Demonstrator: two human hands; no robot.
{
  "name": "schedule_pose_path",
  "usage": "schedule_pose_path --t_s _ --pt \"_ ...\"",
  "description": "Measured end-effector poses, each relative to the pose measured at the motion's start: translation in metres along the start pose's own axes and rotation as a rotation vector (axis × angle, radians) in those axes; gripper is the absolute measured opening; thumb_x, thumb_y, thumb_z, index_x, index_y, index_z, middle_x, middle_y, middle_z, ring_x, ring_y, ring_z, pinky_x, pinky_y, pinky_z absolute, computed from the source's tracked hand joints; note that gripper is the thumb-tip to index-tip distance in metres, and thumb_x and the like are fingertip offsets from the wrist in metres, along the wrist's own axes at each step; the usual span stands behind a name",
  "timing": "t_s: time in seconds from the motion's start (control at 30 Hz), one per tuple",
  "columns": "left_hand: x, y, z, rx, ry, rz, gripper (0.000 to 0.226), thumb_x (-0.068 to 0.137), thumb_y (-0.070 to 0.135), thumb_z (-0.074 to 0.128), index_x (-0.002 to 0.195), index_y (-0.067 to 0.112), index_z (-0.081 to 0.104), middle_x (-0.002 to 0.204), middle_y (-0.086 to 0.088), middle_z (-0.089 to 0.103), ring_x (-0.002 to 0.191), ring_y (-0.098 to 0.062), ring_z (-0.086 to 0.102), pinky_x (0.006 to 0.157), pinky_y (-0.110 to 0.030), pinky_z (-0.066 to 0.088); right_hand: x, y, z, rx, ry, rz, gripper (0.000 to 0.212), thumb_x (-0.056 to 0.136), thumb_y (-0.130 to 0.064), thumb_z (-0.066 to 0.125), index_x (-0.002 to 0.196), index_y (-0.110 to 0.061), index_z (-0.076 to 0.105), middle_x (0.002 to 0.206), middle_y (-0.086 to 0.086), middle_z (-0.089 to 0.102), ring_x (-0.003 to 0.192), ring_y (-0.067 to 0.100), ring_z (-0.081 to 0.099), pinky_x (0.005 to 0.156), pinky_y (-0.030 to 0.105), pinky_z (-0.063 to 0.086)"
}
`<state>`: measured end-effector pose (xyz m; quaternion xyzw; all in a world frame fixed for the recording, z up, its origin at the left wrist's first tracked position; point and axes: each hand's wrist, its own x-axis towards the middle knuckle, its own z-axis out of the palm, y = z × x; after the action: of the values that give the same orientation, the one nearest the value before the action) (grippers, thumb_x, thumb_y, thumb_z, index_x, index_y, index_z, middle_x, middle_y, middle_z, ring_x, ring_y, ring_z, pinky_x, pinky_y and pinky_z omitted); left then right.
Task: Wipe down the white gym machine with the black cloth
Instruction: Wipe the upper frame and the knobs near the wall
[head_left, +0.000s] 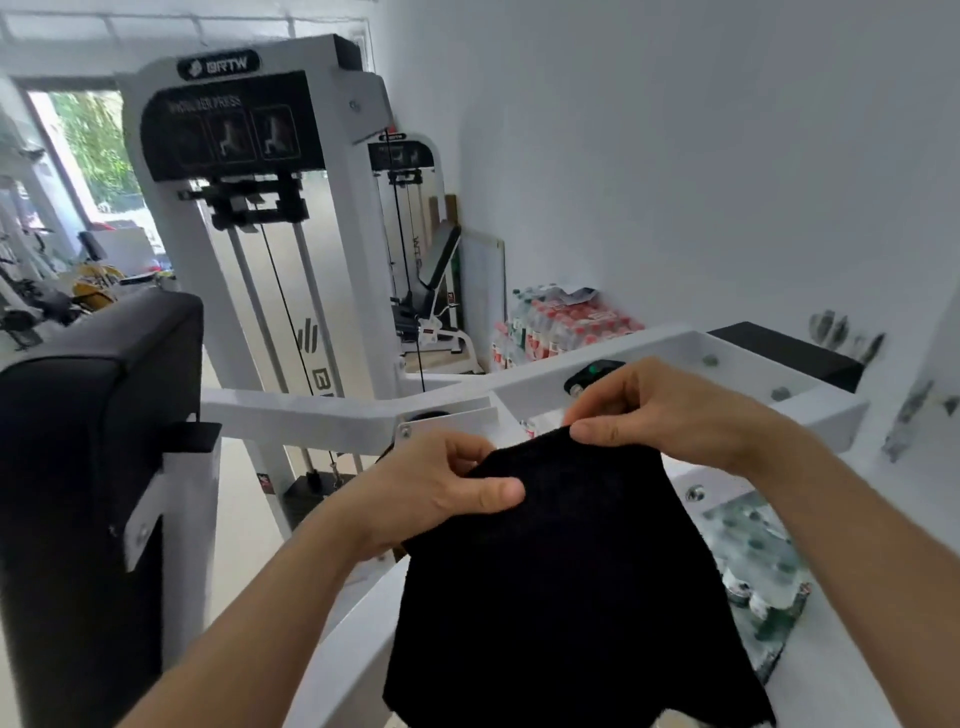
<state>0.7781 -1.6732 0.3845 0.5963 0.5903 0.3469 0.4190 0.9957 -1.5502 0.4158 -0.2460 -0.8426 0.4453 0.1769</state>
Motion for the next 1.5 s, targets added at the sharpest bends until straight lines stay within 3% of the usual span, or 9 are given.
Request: schedule_pose_path --t_s 0.17,0.4,0.57,0.67,0.8,0.9,1.1,1.3,1.5 --pt "0.039 -0.017 -0.028 0.029 0.345 -0.029 0.001 0.088 0.017 0.072 0.087 0.017 0.073 0.084 -0.004 0.075 0.080 -0.023 0.071 0.074 -0.033 0.057 0.055 0.019 -0.027 -0.029 0.214 -0.006 0.015 0.096 -0.011 0.061 0.090 -0.019 0.072 0.069 -0.014 0.069 0.063 -0.005 0.061 0.062 0.012 0.045" --pt "0.097 -0.033 -0.022 0.334 0.858 0.297 0.028 0.090 0.006 0.063 0.088 0.034 0.063 0.085 0.019 0.066 0.083 0.002 0.061 0.080 -0.006 0.043 0.115 0.061 -0.034 -0.167 0.605 -0.163 0.021 0.095 -0.006 0.058 0.088 -0.022 0.069 0.083 -0.014 0.065 0.082 0.003 0.060 0.074 0.012 0.043" --pt "0.136 -0.007 -0.042 0.276 1.046 0.323 0.031 0.089 0.000 0.058 0.094 0.031 0.064 0.097 0.008 0.069 0.096 -0.010 0.063 0.088 -0.019 0.047 0.157 0.060 -0.050 -0.137 0.741 -0.260 0.020 0.095 -0.004 0.052 0.095 -0.013 0.069 0.095 0.002 0.068 0.091 0.017 0.063 0.080 0.024 0.048" --pt "0.129 -0.006 -0.027 0.293 0.897 0.234 0.030 0.087 0.000 0.059 0.092 0.029 0.067 0.093 0.011 0.068 0.093 -0.004 0.062 0.086 -0.020 0.048 0.146 0.069 -0.056 -0.139 0.656 -0.234 0.028 0.090 0.002 0.051 0.086 -0.020 0.068 0.090 -0.003 0.067 0.088 0.013 0.061 0.080 0.027 0.047" --pt "0.082 -0.044 0.026 0.434 0.290 -0.015 0.029 0.080 0.010 0.060 0.095 0.033 0.070 0.093 0.019 0.068 0.093 0.002 0.062 0.085 -0.019 0.049 0.094 0.109 -0.041 -0.461 0.246 0.091 0.034 0.078 -0.008 0.056 0.059 -0.032 0.070 0.085 -0.014 0.070 0.088 0.010 0.062 0.091 0.040 0.047" --pt "0.067 -0.058 0.056 0.618 0.376 -0.069 0.024 0.092 0.033 0.051 0.111 0.036 0.066 0.106 0.025 0.064 0.101 0.006 0.055 0.090 -0.018 0.045 0.066 0.110 -0.006 -0.430 0.120 0.160 0.019 0.090 -0.028 0.056 0.093 -0.032 0.074 0.111 -0.009 0.071 0.109 0.019 0.063 0.098 0.038 0.047" --pt "0.090 -0.058 0.073 0.733 0.318 -0.318 0.024 0.102 0.036 0.034 0.123 0.027 0.035 0.093 0.003 0.062 0.083 -0.020 0.058 0.073 -0.038 0.047 0.102 0.111 0.073 -0.708 -0.107 0.302 0.073 0.102 -0.058 0.020 0.150 -0.003 0.016 0.117 0.014 0.065 0.105 0.032 0.062 0.072 0.037 0.037" --pt "0.143 -0.077 0.039 0.175 0.431 -0.453 0.023 0.096 0.006 0.039 0.119 0.010 0.038 0.114 -0.012 0.058 0.106 -0.028 0.056 0.083 -0.033 0.044 0.174 0.132 0.085 -0.476 0.070 0.390 0.064 0.105 -0.044 0.030 0.141 0.008 0.023 0.121 0.021 0.062 0.111 0.038 0.059 0.079 0.038 0.040" --pt "0.153 -0.083 0.036 0.263 0.450 -0.453 0.036 0.091 0.003 0.040 0.127 0.005 0.041 0.121 -0.019 0.058 0.110 -0.034 0.055 0.092 -0.040 0.045 0.201 0.138 0.086 -0.494 0.073 0.343 0.049 0.105 -0.034 0.029 0.134 0.005 0.035 0.076 0.002 0.037 0.098 0.036 0.058 0.072 0.037 0.031"
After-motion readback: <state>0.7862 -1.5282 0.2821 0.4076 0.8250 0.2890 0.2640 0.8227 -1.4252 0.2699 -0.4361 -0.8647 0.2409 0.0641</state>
